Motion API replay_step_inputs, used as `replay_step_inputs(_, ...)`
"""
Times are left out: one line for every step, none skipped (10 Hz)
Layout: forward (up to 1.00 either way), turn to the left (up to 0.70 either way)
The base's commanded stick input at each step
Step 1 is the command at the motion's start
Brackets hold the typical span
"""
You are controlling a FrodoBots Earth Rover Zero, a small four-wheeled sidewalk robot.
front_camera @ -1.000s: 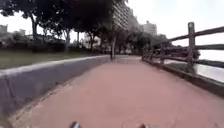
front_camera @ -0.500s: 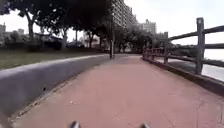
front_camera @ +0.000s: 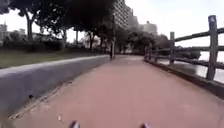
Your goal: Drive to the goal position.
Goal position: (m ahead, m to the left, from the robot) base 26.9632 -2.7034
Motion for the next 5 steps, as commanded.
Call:
replay_step_inputs(0.7,-0.11)
replay_step_inputs(0.7,0.0)
replay_step_inputs(0.7,0.0)
replay_step_inputs(0.7,0.0)
replay_step_inputs(0.7,0.0)
